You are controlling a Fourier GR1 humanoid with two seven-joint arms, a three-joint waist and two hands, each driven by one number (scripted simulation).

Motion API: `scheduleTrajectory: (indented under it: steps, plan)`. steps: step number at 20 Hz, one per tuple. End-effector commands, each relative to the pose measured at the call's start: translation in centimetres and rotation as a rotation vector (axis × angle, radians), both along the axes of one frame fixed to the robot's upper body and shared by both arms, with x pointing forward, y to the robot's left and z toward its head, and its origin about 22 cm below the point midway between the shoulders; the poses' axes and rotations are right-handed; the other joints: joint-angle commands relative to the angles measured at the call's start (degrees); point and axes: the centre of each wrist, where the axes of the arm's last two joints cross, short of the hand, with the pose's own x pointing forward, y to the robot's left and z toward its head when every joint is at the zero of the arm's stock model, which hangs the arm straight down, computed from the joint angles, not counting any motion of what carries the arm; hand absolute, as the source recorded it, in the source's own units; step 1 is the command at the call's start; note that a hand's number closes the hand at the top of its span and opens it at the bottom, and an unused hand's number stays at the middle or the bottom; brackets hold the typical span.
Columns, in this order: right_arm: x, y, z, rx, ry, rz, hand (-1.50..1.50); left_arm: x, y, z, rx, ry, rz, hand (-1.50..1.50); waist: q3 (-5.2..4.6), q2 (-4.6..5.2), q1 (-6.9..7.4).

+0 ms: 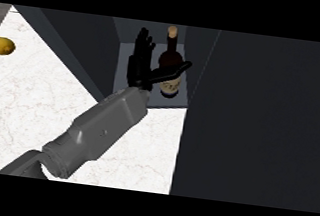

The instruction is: Pick up the wine, place it into the cabinet and close the cabinet

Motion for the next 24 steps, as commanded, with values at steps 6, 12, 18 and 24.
scheduleTrajectory:
  steps: [6, 12, 18, 24]
  plan:
    - [-0.3, 0.3, 0.0, 0.01, -0.001, -0.007, -1.5, 0.6, -1.4, 1.9, 0.13, -0.06, -0.061, -1.5, 0.0, -0.25, 0.92]
    - [0.5, 0.3, -0.4, -0.002, 0.002, -0.014, -1.5, 0.2, -1.6, 1.5, 0.113, -0.11, -0.061, -1.5, 0.01, -0.23, 1.84]
    - [0.0, -0.6, -0.3, -0.008, 0.013, 0.0, -1.5, -1.0, -2.0, 0.5, 0.065, -0.139, -0.06, -1.5, 0.04, -0.47, 1.94]
    - [-0.4, -0.3, -0.7, 0.002, 0.03, -0.005, -1.5, -2.3, -3.0, 0.3, 0.017, -0.16, -0.122, -1.5, 0.04, -0.86, 3.14]
